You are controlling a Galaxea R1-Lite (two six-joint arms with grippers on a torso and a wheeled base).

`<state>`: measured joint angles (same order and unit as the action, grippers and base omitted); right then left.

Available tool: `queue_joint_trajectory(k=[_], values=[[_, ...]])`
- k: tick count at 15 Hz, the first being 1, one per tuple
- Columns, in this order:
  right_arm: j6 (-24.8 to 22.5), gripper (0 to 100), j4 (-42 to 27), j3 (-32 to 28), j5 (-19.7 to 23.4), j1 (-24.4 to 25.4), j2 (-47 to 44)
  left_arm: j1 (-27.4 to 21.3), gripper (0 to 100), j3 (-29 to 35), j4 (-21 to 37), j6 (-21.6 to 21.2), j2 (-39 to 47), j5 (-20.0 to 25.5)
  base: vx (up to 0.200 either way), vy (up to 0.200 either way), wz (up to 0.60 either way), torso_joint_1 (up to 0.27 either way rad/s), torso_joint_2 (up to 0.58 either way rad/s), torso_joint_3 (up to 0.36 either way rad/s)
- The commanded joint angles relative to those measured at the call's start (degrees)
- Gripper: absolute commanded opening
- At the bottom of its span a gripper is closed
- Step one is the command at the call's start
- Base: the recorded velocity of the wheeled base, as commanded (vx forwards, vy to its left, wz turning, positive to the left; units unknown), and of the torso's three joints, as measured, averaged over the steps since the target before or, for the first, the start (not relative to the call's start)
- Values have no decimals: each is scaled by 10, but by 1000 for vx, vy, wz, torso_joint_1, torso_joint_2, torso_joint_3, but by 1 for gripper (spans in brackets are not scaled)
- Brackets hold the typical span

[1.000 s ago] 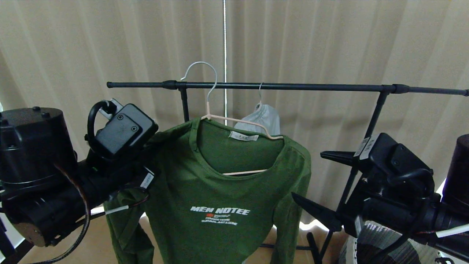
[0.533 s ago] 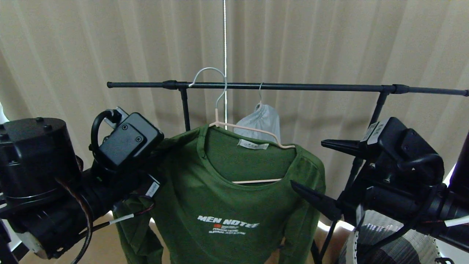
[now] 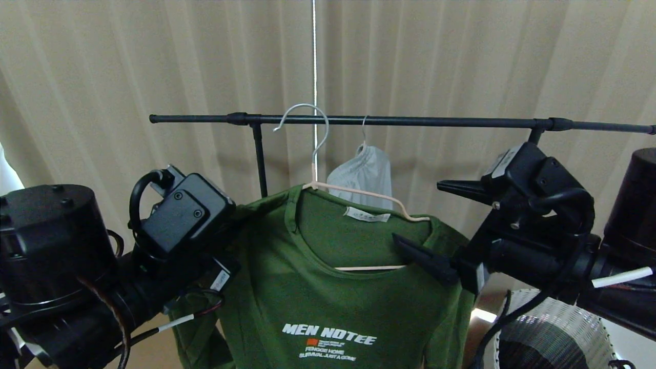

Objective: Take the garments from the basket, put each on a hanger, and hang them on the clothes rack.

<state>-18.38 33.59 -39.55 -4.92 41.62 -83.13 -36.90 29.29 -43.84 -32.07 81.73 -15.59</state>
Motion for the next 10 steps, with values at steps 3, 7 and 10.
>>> queue_joint_trajectory(k=[3, 7, 10], values=[[-2, 100, 35, -30, -2, 0, -52, -3, 0, -33, -27, -6, -3, 0, 0, 0, 0, 0, 0, 0], [-3, 100, 42, -48, -4, -1, -81, -17, 0, -49, -30, -7, -12, 0, 0, 0, 0, 0, 0, 0], [-21, 100, 43, -48, -4, -1, -93, -29, 0, -50, -30, -6, -16, -1, 0, 0, 0, 0, 0, 0]])
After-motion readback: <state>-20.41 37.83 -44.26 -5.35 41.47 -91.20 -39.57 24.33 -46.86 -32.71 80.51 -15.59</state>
